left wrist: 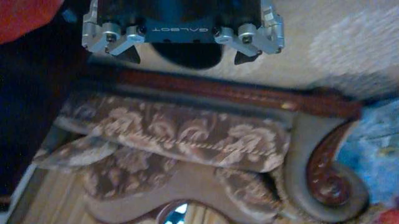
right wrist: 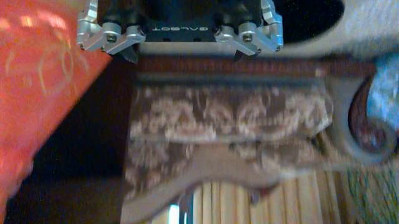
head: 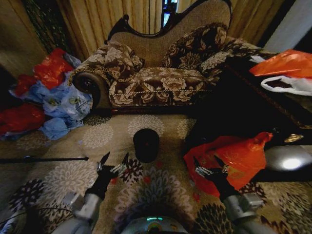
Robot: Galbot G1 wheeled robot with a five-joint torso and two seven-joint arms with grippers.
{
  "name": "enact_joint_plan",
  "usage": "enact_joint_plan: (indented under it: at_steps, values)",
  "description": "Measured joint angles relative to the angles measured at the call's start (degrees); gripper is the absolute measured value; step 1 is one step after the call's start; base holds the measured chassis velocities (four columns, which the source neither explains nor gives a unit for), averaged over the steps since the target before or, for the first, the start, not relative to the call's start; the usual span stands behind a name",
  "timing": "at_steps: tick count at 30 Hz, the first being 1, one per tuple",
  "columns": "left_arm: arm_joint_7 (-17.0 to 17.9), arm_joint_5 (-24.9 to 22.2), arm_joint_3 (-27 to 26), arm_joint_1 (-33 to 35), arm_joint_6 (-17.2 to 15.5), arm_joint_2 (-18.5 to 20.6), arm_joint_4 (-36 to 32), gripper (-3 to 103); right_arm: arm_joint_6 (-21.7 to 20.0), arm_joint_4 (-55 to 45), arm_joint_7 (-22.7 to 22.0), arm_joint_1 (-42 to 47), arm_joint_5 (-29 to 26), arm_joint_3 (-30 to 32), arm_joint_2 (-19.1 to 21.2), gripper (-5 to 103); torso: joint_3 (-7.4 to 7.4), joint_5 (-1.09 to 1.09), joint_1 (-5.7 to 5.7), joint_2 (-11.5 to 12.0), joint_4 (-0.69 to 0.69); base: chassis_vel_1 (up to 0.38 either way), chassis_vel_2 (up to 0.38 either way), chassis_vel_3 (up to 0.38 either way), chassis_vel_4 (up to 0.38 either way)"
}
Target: Place a garbage bag over the trash bin.
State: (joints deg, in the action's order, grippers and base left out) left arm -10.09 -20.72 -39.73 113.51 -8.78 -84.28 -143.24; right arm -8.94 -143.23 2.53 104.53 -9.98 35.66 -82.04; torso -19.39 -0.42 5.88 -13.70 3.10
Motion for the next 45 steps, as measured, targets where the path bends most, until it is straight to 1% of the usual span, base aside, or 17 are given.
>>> enact_joint_plan:
  at_steps: [1,3,7,14,16,18,20,24,26,27,31,34,36,37,39,41,45]
  values:
    - [0.6,0.4,-0.2,0.7,1.4,-0.4,0.0,100,3.7,0.0,0.7,0.0,0.5,0.0,-0.4,100,0.00,0.01,0.00,0.0,-0.01,0.000,0.000,0.000,0.000]
    - [0.8,0.6,-0.6,0.4,2.4,-0.9,0.0,100,6.3,0.0,1.5,0.7,1.4,-0.2,-0.6,100,0.00,0.01,0.00,0.0,0.02,0.000,0.000,0.000,0.000]
    - [1.0,-0.1,-0.5,-1.7,3.5,-1.8,0.0,100,9.3,0.1,2.6,1.2,0.9,-1.2,-0.1,100,0.00,0.00,0.00,0.0,0.02,0.000,0.000,0.000,0.000]
    - [0.4,-1.2,-0.1,-3.2,6.0,-1.8,0.0,100,9.5,1.5,4.5,0.1,-0.7,-1.7,1.2,100,0.00,0.01,0.00,0.0,0.02,0.000,0.000,0.000,0.000]
    - [0.2,-0.9,-0.4,-3.7,7.3,-1.3,0.0,100,9.4,2.5,4.0,-0.7,-1.7,-1.8,1.7,100,0.00,0.02,0.00,0.0,0.02,0.000,0.000,0.000,0.000]
    - [0.2,-1.3,-0.7,-3.8,7.7,-1.0,0.0,100,8.7,2.9,2.6,-1.2,-2.7,-2.0,2.3,100,0.00,0.01,0.00,0.0,0.02,0.000,0.000,0.000,0.000]
    - [0.2,-1.6,-0.8,-3.8,7.8,-0.9,0.0,100,8.6,3.1,2.5,-1.3,-2.8,-2.0,2.4,100,0.00,0.00,0.00,0.0,0.02,0.000,0.000,0.000,0.000]
    - [1.0,-2.2,0.0,-2.6,7.2,0.0,0.0,100,10.3,4.7,3.7,-2.4,-2.9,-2.0,2.4,100,0.00,0.01,0.00,0.0,0.02,0.000,0.000,0.000,0.000]
    - [1.1,-2.2,0.9,-2.9,7.2,0.8,0.0,100,13.5,6.3,7.5,-3.3,-4.3,-1.6,2.4,100,0.00,0.02,0.00,0.0,0.01,0.000,0.000,0.000,0.000]
    - [1.2,-2.2,1.2,-3.6,7.2,0.9,0.0,100,14.1,6.5,8.3,-3.6,-4.7,-1.3,2.4,100,0.00,0.02,0.00,0.0,0.01,0.000,0.000,0.000,0.000]
    - [1.2,-2.2,1.7,-5.0,7.0,0.6,0.0,100,14.1,6.1,7.9,-3.4,-5.5,-1.0,2.6,100,0.00,0.00,0.00,0.0,0.02,0.000,0.000,0.000,0.000]
    - [1.3,-0.3,1.9,-5.1,7.3,-0.1,0.0,100,14.1,6.2,6.3,-3.1,-5.2,-0.9,2.7,100,0.00,0.00,0.00,0.0,0.02,0.000,0.000,0.000,0.000]
    - [2.5,0.8,1.9,-4.5,7.6,-0.6,0.0,100,14.0,6.2,4.0,-3.0,-4.7,-0.9,2.6,100,0.00,0.02,0.00,0.0,0.02,0.000,0.000,0.000,0.000]
    - [3.8,1.1,1.6,-4.2,7.7,-1.2,0.0,103,13.9,5.9,2.6,-2.9,-4.5,-1.0,2.5,100,0.00,0.02,0.00,0.0,0.02,0.000,0.000,0.000,0.000]
    - [4.6,1.4,1.3,-4.1,7.9,-1.9,0.0,103,13.9,5.4,1.9,-2.7,-4.5,-1.0,2.3,100,0.00,0.01,0.00,0.0,0.02,0.000,0.000,0.000,0.000]
    - [5.9,1.6,0.8,-4.0,8.5,-3.3,0.0,99,13.9,4.3,1.1,-1.8,-4.3,-1.0,1.8,100,0.00,0.01,0.00,0.0,0.02,0.000,0.000,0.000,0.000]
    - [6.3,1.3,1.0,-2.5,8.6,-4.3,0.0,99,14.6,3.5,1.1,-0.7,-3.3,-1.1,1.1,100,0.00,0.01,0.00,0.0,0.01,0.000,0.000,0.000,0.000]
